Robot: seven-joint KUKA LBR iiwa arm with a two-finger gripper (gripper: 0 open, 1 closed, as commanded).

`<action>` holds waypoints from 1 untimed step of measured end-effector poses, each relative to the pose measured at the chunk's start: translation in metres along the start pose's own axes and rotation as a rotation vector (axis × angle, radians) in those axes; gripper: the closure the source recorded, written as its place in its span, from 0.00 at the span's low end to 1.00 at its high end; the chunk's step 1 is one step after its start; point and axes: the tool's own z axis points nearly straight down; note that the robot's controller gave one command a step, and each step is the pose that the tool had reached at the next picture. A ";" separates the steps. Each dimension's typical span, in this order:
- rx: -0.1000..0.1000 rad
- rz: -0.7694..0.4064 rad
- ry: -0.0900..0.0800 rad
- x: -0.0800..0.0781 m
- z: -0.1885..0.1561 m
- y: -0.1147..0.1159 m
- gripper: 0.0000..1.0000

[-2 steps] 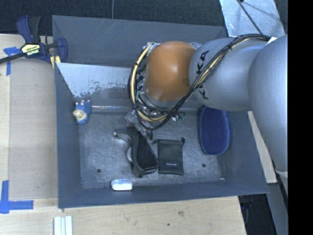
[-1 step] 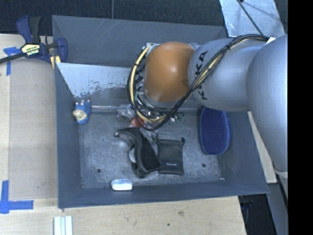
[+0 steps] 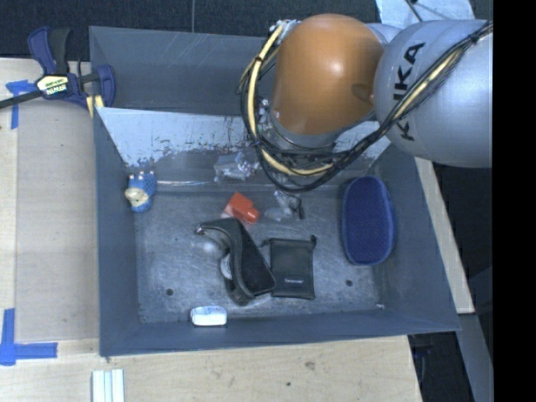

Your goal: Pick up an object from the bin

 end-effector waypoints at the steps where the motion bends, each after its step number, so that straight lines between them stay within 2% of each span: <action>1: -0.008 0.168 0.010 0.003 0.054 -0.005 0.00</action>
Offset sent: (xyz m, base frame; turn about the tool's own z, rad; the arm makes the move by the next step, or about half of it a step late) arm 0.0029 -0.0049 -0.0531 0.1660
